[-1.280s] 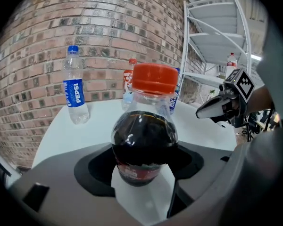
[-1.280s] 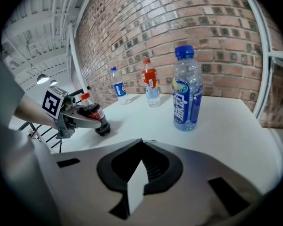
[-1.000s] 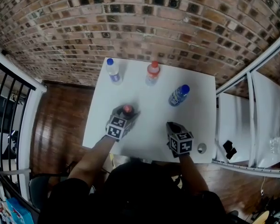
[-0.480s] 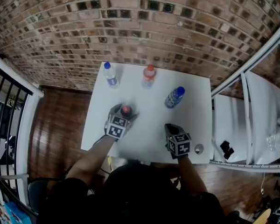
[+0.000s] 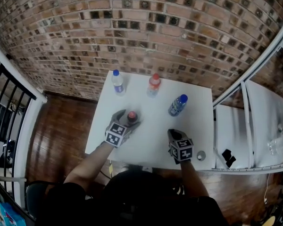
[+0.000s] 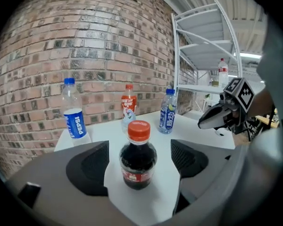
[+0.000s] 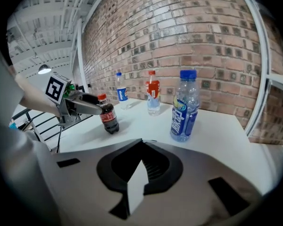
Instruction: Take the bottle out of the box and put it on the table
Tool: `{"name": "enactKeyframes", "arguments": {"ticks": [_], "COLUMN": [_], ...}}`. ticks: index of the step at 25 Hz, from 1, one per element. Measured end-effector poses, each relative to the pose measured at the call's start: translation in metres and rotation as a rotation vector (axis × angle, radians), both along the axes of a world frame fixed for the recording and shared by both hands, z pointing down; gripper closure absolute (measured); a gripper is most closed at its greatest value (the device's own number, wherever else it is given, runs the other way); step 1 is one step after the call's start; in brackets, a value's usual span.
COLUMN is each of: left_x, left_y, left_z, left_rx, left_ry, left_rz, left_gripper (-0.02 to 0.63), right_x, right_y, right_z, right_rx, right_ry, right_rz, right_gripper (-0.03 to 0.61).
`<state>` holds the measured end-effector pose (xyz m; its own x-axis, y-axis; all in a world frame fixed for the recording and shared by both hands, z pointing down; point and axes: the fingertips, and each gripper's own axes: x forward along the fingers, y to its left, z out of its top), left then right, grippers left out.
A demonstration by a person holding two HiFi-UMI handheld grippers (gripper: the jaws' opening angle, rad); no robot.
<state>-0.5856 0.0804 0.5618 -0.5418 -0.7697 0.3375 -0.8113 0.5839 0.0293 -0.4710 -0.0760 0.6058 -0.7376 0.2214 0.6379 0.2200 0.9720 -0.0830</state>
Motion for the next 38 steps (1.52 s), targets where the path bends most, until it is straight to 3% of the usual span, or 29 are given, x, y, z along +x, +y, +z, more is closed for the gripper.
{"name": "enactKeyframes", "arguments": {"ticks": [2, 5, 9, 11, 15, 23, 30, 34, 38], "left_x": [0.002, -0.004, 0.005, 0.013, 0.024, 0.047, 0.079, 0.102, 0.123], "left_y": [0.013, 0.032, 0.06, 0.07, 0.092, 0.148, 0.148, 0.162, 0.178], "left_z": [-0.015, -0.041, -0.077, -0.096, -0.127, -0.156, -0.16, -0.17, -0.181], "left_rx": [0.045, 0.083, 0.198, 0.253, 0.287, 0.393, 0.439, 0.47, 0.467], "left_ry": [-0.016, -0.076, -0.074, -0.082, -0.151, -0.189, -0.19, -0.186, -0.235], "left_rz": [-0.014, -0.044, -0.105, -0.082, -0.043, -0.02, 0.046, 0.028, -0.023], "left_gripper": [0.224, 0.308, 0.445, 0.513, 0.6, 0.611, 0.611, 0.611, 0.611], "right_x": [0.001, -0.001, 0.006, 0.007, 0.009, 0.054, 0.091, 0.121, 0.15], "right_y": [0.0, 0.011, 0.025, 0.026, 0.024, 0.039, 0.035, 0.032, 0.016], "right_z": [-0.012, -0.043, -0.075, -0.092, -0.122, -0.163, -0.194, -0.218, -0.225], "right_rx": [-0.023, -0.085, -0.137, -0.144, -0.117, -0.179, -0.232, -0.232, -0.279], "right_ry": [-0.035, -0.151, -0.258, -0.298, -0.362, -0.479, -0.57, -0.645, -0.685], "right_rz": [0.009, -0.03, -0.049, -0.033, -0.003, 0.126, 0.228, 0.245, 0.289], "right_gripper": [0.575, 0.575, 0.575, 0.575, 0.575, 0.575, 0.575, 0.577, 0.578]}}
